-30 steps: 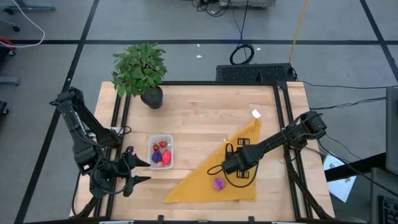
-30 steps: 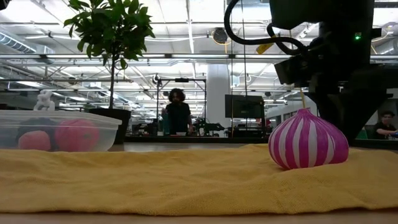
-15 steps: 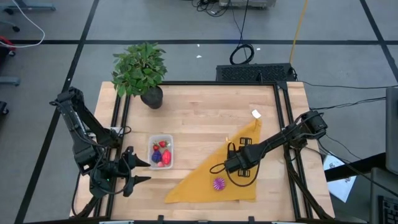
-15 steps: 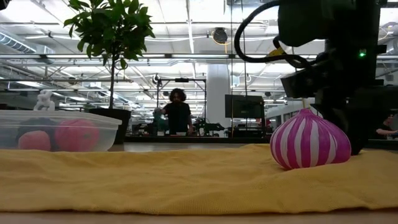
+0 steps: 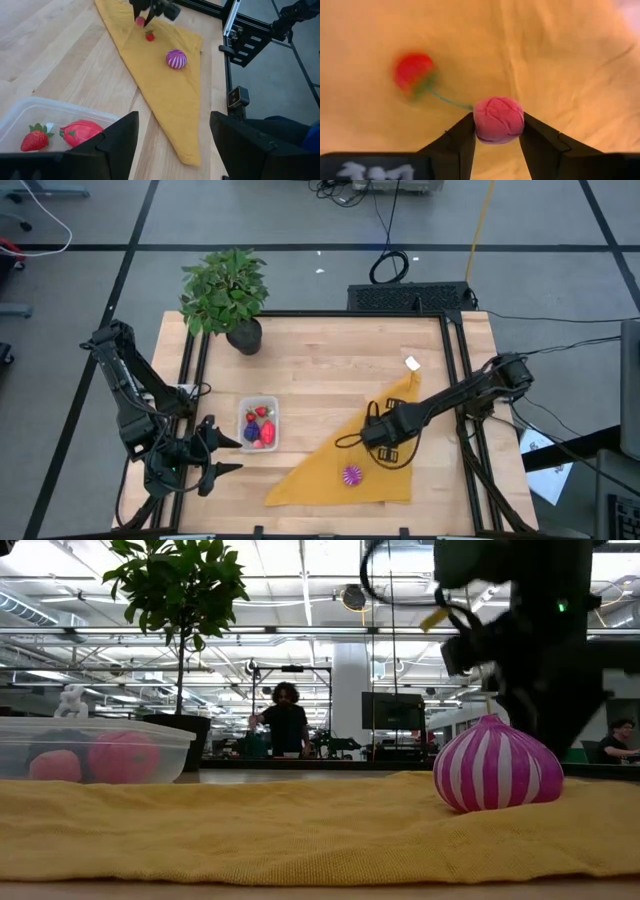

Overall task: Pick and placing Produce into tupperware
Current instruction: Put the pink peach into the transparent bin

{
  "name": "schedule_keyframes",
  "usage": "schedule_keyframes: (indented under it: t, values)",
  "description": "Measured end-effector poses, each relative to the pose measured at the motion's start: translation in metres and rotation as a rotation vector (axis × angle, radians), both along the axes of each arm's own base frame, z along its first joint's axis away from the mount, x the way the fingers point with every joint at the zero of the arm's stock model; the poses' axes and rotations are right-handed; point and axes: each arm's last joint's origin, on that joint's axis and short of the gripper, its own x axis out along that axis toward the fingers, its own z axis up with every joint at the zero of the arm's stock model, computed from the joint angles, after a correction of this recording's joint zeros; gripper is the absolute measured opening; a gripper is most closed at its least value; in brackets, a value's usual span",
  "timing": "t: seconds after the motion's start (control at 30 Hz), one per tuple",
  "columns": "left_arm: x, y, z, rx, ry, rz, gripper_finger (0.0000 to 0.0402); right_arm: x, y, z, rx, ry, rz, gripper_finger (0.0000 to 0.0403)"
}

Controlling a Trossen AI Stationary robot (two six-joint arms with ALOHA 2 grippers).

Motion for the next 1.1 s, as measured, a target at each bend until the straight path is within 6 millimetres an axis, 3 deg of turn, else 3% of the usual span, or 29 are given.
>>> schedule_keyframes:
  t: [0.37,0.8,1.1]
  values:
    - [0.0,0.0,0.0,-0.005,0.009,-0.008,0.0251,-0.004,-0.005,0.042,0.075,-0.211,-0.081,0.0132]
    - [0.0,0.0,0.0,0.026,0.009,-0.029,0.025,0.045,0.006,0.077,0.275,-0.806,0.153,0.0132]
    - [0.001,0.001,0.001,0.092,-0.034,-0.014,0.0251,0.065,-0.005,0.099,0.211,-1.097,0.313,0.0132]
